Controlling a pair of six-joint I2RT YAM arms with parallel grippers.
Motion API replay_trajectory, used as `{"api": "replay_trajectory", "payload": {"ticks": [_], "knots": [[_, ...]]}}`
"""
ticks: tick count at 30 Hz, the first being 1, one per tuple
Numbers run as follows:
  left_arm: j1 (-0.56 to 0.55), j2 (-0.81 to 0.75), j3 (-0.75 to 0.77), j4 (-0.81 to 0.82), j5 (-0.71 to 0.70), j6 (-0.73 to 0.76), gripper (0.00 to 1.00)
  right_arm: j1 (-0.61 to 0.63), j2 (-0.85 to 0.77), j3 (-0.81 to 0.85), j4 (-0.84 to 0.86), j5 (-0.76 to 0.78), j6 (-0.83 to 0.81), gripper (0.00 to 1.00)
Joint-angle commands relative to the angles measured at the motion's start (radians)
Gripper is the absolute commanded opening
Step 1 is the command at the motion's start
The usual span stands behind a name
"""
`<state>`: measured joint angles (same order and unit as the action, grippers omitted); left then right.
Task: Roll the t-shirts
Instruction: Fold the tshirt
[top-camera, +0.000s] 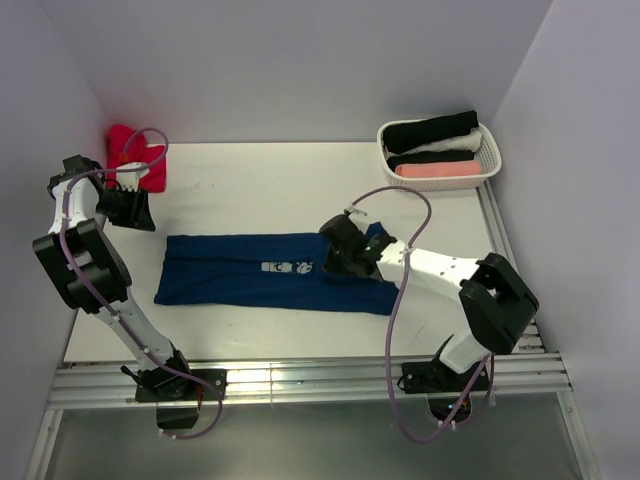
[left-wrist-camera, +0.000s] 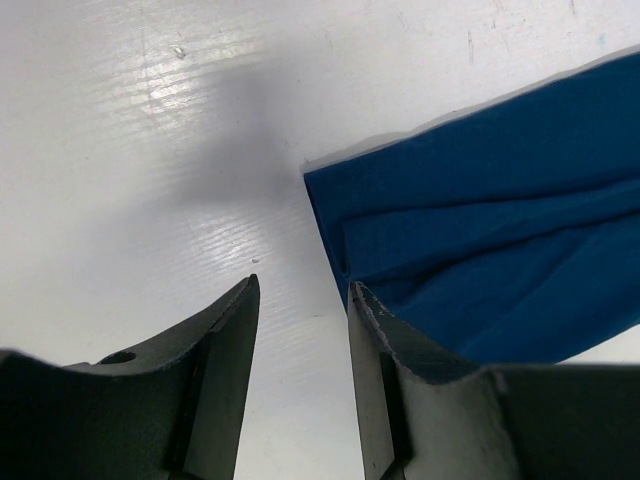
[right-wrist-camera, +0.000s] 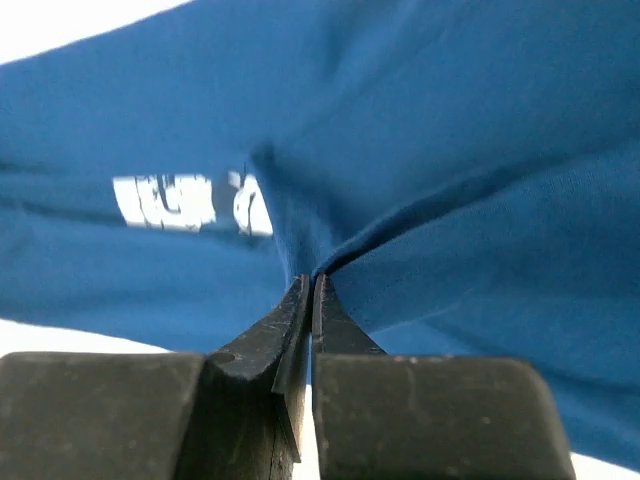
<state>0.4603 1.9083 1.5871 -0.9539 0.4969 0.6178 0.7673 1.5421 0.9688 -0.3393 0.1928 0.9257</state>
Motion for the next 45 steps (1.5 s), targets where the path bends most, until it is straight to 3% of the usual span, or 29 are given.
{"api": "replay_trajectory", "payload": {"ticks": [1, 3, 11, 14, 19, 23, 27, 34, 45], "knots": [[-0.002, -0.015, 0.028, -0.016, 0.031, 0.020, 0.46, 0.069, -0.037, -0.042, -0.012, 0.056, 0.093, 0.03], [-0.002, -0.015, 0.022, -0.016, 0.029, 0.025, 0.46, 0.111, -0.042, -0.073, 0.005, 0.057, 0.113, 0.07], [-0.002, -0.014, 0.024, -0.025, 0.011, 0.023, 0.45, 0.162, -0.040, -0.062, -0.020, 0.076, 0.108, 0.44], [-0.003, -0.023, 0.020, -0.022, 0.002, 0.026, 0.45, 0.156, -0.076, -0.007, -0.098, 0.149, 0.079, 0.50], [-0.002, -0.029, 0.022, -0.022, 0.005, 0.019, 0.45, 0.055, -0.070, 0.053, -0.179, 0.208, -0.013, 0.51], [-0.003, -0.029, 0.024, -0.026, 0.008, 0.017, 0.45, -0.080, 0.025, 0.099, -0.184, 0.204, -0.079, 0.50], [-0.003, -0.032, 0.025, -0.026, 0.014, 0.014, 0.45, -0.137, 0.110, 0.136, -0.173, 0.211, -0.120, 0.50], [-0.011, -0.038, 0.021, -0.028, 0.019, 0.016, 0.45, -0.161, 0.223, 0.183, -0.181, 0.197, -0.143, 0.47], [-0.012, -0.035, 0.024, -0.026, 0.025, 0.016, 0.45, -0.157, 0.112, 0.048, -0.182, 0.192, -0.108, 0.41]]}}
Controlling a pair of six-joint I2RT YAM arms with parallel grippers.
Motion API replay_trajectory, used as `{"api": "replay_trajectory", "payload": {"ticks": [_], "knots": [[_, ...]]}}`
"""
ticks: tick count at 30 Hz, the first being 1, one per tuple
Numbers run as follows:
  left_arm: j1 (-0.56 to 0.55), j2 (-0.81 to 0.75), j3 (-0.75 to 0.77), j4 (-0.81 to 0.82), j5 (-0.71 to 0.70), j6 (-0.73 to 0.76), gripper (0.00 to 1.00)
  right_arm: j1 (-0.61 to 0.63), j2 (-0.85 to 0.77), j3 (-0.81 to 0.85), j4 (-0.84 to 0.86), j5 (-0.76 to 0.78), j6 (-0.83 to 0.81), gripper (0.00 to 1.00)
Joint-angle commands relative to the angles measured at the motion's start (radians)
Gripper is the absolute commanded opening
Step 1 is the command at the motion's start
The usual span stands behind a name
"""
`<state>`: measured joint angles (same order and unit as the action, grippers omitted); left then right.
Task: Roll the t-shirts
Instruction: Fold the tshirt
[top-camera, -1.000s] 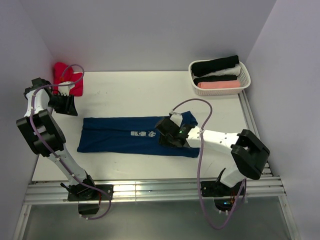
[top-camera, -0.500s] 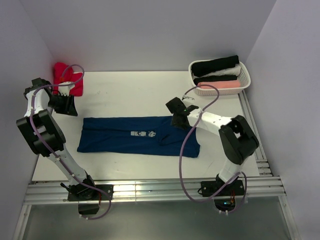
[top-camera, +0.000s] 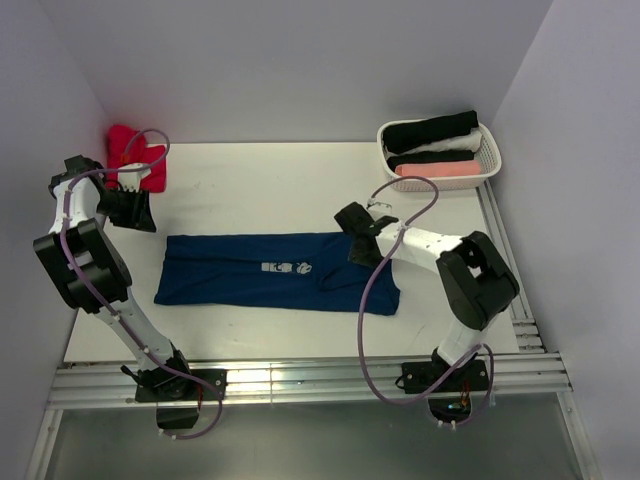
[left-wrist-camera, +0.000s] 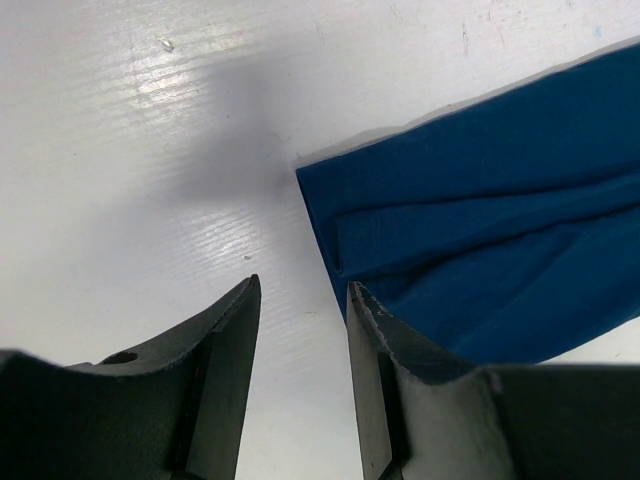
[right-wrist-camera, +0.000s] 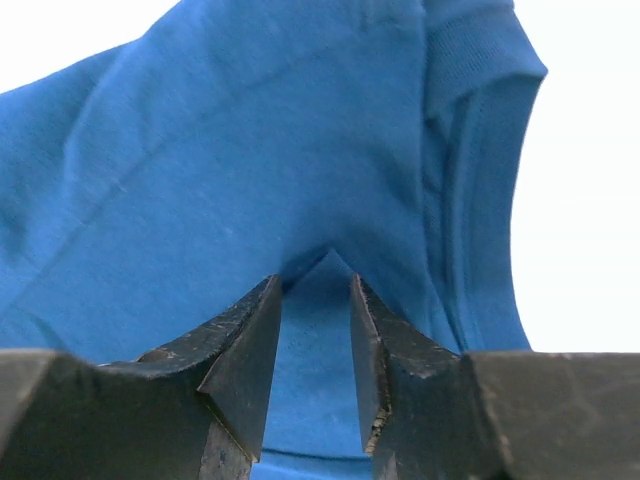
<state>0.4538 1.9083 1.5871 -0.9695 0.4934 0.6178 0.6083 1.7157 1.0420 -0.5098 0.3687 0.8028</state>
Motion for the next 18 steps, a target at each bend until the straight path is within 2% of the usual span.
{"api": "replay_trajectory", "payload": {"ticks": [1, 5, 6, 10, 12, 15, 18], "knots": [[-0.004, -0.035, 0.024, -0.011, 0.027, 0.016, 0.45, 0.004, -0.067, -0.031, -0.012, 0.016, 0.018, 0.41], [-0.007, -0.034, 0.022, -0.014, 0.028, 0.017, 0.45, 0.002, -0.077, -0.053, -0.018, 0.013, 0.022, 0.35], [-0.006, -0.034, 0.022, -0.015, 0.027, 0.017, 0.45, 0.005, -0.080, -0.056, -0.018, 0.016, 0.027, 0.28], [-0.006, -0.043, 0.011, -0.008, 0.022, 0.020, 0.45, 0.010, -0.103, -0.074, -0.015, 0.016, 0.035, 0.18], [-0.007, -0.043, 0.013, -0.011, 0.022, 0.023, 0.45, 0.011, -0.116, -0.074, -0.025, 0.022, 0.039, 0.09], [-0.007, -0.040, 0.013, -0.011, 0.023, 0.022, 0.45, 0.019, -0.143, -0.079, -0.035, 0.035, 0.047, 0.04], [-0.007, -0.037, 0.017, -0.012, 0.027, 0.019, 0.45, 0.022, -0.166, -0.080, -0.044, 0.044, 0.052, 0.04]]}}
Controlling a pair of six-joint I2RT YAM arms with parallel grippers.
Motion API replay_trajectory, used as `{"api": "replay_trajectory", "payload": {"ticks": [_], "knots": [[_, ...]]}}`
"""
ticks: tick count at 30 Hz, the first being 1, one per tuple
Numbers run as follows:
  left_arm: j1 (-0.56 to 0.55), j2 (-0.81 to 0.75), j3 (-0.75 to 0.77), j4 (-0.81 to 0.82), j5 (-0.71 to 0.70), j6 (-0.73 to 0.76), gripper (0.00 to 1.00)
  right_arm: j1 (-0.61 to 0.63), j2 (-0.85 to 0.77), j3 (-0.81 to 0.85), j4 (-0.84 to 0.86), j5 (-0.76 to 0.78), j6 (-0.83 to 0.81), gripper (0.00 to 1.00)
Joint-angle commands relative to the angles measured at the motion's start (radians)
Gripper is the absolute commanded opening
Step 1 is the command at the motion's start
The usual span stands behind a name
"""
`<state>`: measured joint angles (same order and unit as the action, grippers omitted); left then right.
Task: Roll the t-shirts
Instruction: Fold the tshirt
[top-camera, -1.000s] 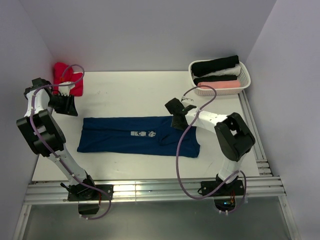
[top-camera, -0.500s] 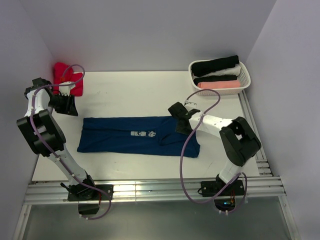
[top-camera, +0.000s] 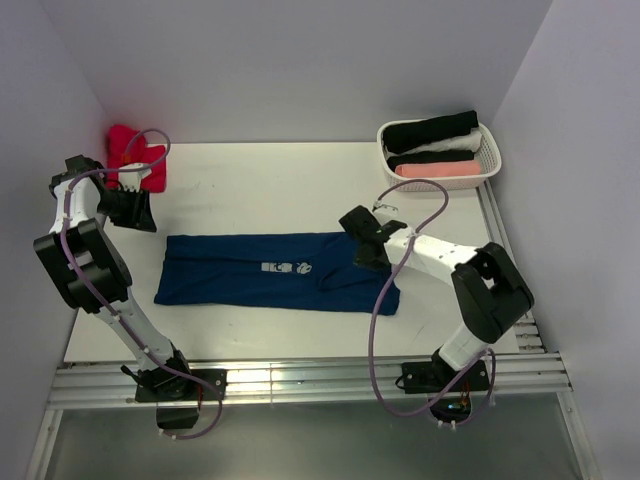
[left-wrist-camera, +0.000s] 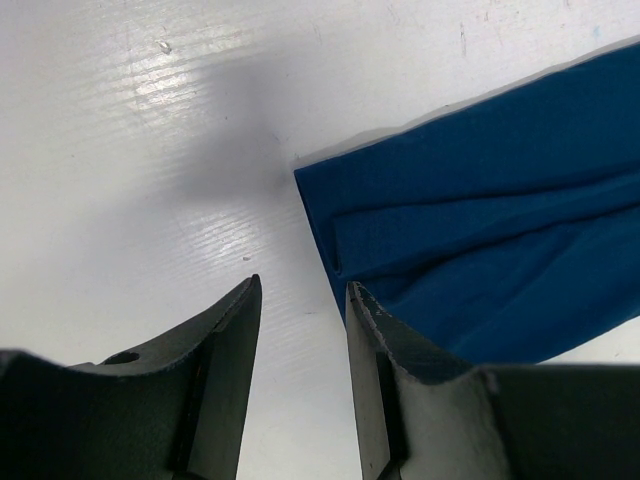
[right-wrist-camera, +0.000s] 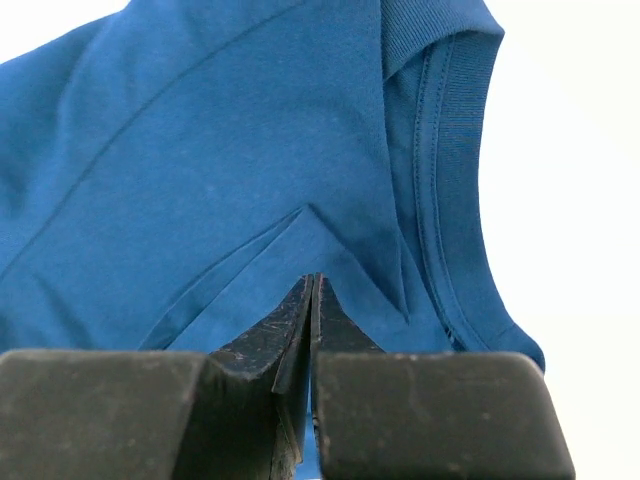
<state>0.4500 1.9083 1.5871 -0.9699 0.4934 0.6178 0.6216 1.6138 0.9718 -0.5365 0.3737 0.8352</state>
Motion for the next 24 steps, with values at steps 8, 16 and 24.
{"api": "replay_trajectory", "payload": {"ticks": [8, 16, 24], "knots": [[-0.005, -0.032, 0.024, -0.015, 0.031, 0.016, 0.45, 0.007, 0.020, 0.053, -0.014, 0.053, -0.008, 0.39], [-0.007, -0.045, 0.010, -0.010, 0.027, 0.022, 0.45, -0.002, 0.118, 0.105, -0.008, 0.060, -0.015, 0.45], [-0.005, -0.035, 0.028, -0.021, 0.031, 0.019, 0.44, -0.003, 0.103, 0.082, -0.002, 0.057, -0.008, 0.28]]}}
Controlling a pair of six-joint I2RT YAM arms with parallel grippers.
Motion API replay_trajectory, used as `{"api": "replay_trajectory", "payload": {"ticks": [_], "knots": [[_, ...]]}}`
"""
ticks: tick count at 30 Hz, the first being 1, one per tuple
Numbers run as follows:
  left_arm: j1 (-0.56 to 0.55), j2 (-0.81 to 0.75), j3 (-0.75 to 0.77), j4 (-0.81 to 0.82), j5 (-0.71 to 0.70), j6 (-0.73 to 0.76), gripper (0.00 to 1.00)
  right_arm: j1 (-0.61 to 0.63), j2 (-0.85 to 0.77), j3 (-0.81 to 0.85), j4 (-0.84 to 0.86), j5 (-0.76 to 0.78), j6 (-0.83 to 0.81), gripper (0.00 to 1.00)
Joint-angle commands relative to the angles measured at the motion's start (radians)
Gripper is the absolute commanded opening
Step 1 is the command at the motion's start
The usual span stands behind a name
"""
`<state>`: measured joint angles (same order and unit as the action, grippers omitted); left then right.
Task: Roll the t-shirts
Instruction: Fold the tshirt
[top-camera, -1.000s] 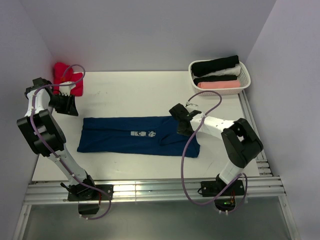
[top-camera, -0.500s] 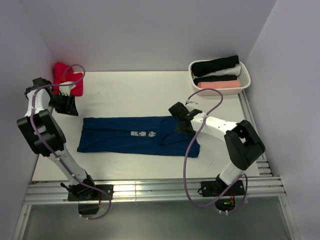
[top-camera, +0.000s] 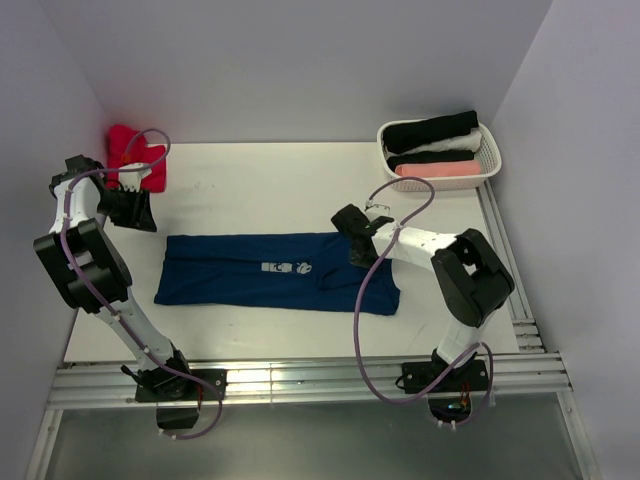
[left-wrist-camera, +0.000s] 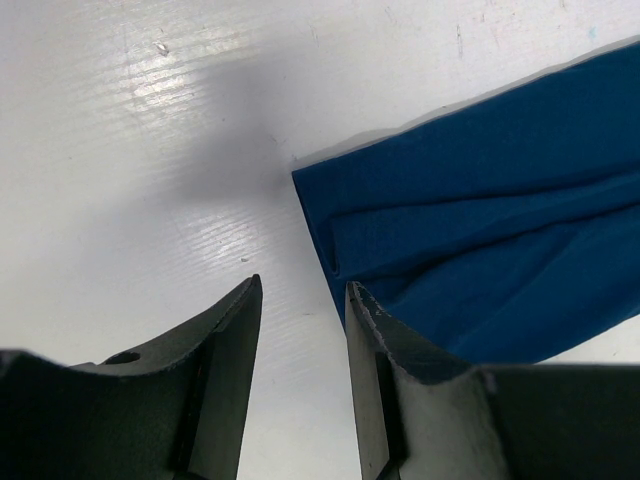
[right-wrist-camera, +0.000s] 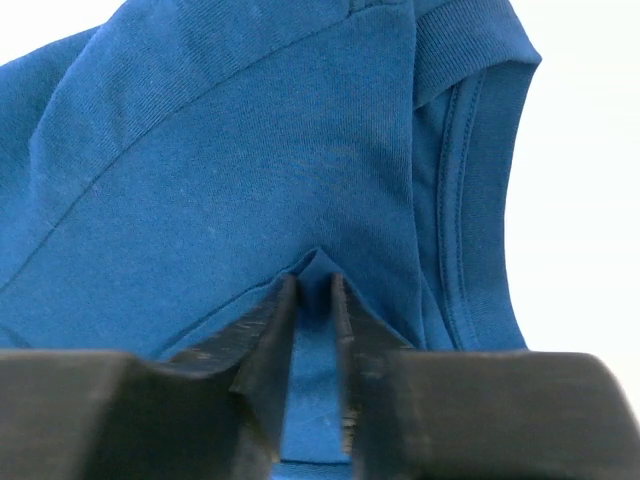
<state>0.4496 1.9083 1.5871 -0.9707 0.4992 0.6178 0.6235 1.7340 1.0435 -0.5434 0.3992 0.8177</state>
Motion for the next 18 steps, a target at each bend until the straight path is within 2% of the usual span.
{"api": "replay_trajectory", "payload": {"ticks": [1, 2, 3, 8, 18], "knots": [[-0.006, -0.034, 0.028, -0.022, 0.024, 0.019, 0.44, -0.005, -0.031, 0.001, 0.007, 0.033, 0.012, 0.24], [-0.006, -0.034, 0.028, -0.020, 0.024, 0.019, 0.44, -0.004, -0.040, -0.005, 0.008, 0.030, 0.014, 0.17], [-0.006, -0.032, 0.027, -0.022, 0.022, 0.019, 0.44, -0.005, -0.047, -0.008, 0.007, 0.032, 0.012, 0.15], [-0.011, -0.034, 0.022, -0.020, 0.021, 0.019, 0.44, -0.005, -0.102, -0.026, -0.010, 0.036, 0.020, 0.06], [-0.015, -0.035, 0.020, -0.023, 0.016, 0.023, 0.44, 0.041, -0.252, -0.146, -0.038, 0.030, 0.084, 0.04]]}}
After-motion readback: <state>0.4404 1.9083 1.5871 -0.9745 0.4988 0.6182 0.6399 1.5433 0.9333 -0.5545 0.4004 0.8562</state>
